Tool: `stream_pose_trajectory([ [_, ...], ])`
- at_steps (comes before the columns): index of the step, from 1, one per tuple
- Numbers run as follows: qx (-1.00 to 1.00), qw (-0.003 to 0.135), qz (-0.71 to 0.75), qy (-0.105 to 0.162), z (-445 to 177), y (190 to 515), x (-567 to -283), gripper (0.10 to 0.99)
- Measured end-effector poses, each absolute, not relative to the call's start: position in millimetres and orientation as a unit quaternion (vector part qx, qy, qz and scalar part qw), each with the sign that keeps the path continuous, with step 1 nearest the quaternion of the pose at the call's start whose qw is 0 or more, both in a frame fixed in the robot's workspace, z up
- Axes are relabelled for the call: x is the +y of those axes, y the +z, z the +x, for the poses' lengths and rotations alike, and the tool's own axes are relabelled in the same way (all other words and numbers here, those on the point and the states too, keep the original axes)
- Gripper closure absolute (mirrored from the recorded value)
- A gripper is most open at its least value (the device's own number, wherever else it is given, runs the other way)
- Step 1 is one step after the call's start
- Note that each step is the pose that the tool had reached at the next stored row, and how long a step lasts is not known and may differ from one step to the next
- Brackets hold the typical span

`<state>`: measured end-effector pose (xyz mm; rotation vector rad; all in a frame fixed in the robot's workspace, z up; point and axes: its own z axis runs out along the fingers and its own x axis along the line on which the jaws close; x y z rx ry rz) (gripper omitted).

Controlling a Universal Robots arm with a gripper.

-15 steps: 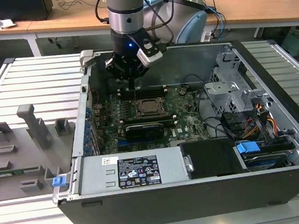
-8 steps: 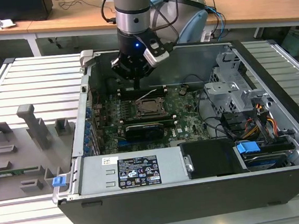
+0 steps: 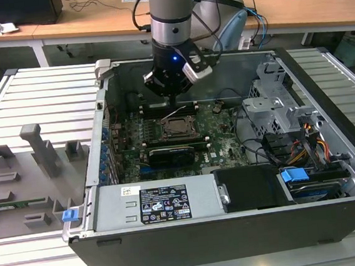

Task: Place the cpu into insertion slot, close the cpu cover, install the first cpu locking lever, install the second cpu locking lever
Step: 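Install the first cpu locking lever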

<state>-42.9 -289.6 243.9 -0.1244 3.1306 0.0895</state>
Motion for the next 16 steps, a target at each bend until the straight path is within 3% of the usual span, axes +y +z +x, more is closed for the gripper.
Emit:
stream_pose_trajectory([
  [16, 0.999, 0.004, -0.04, 0.033, -42.5, 235.5, -289.6, 0.98],
])
